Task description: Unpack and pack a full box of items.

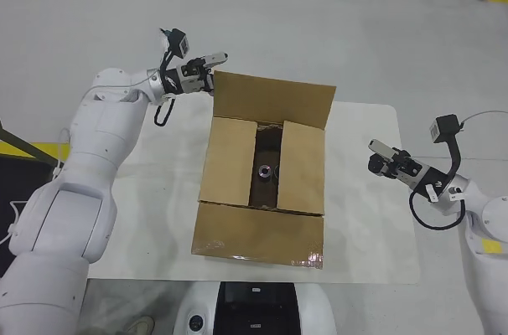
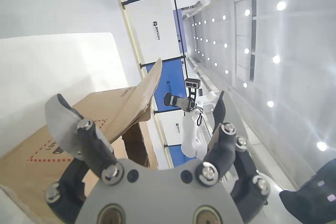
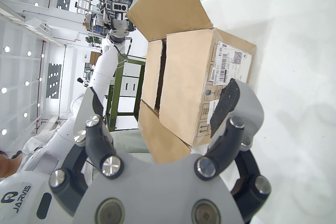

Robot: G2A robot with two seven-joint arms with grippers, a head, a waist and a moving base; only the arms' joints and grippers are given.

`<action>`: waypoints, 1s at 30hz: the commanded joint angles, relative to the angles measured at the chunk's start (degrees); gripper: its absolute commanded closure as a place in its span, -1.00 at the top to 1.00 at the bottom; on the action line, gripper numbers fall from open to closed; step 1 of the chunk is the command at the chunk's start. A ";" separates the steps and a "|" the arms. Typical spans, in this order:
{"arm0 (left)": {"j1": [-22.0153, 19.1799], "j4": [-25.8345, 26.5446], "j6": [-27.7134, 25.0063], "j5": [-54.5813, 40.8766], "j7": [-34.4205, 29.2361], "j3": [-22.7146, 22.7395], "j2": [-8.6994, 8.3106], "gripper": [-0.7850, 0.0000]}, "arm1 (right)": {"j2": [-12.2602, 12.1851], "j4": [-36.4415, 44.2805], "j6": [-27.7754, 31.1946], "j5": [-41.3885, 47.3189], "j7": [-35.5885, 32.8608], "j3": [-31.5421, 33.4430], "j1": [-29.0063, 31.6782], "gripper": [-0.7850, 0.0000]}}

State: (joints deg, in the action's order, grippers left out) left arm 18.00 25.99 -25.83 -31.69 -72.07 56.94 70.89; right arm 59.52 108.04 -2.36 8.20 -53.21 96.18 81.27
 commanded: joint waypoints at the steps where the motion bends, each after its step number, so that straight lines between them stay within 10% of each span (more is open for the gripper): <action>1: 0.23 0.43 0.02 -0.51 -1.18 0.49 -0.20 1.00 | 0.00 0.00 0.00 0.00 0.00 0.00 0.00 1.00; 30: 10.25 15.21 15.11 -7.97 -15.93 7.24 -5.20 1.00 | 0.00 0.00 0.00 0.00 0.00 0.00 0.00 1.00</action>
State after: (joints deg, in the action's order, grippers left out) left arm 27.74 40.57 -11.11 -39.56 -88.00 64.16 65.85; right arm 59.52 108.04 -2.36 8.20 -53.21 96.18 81.27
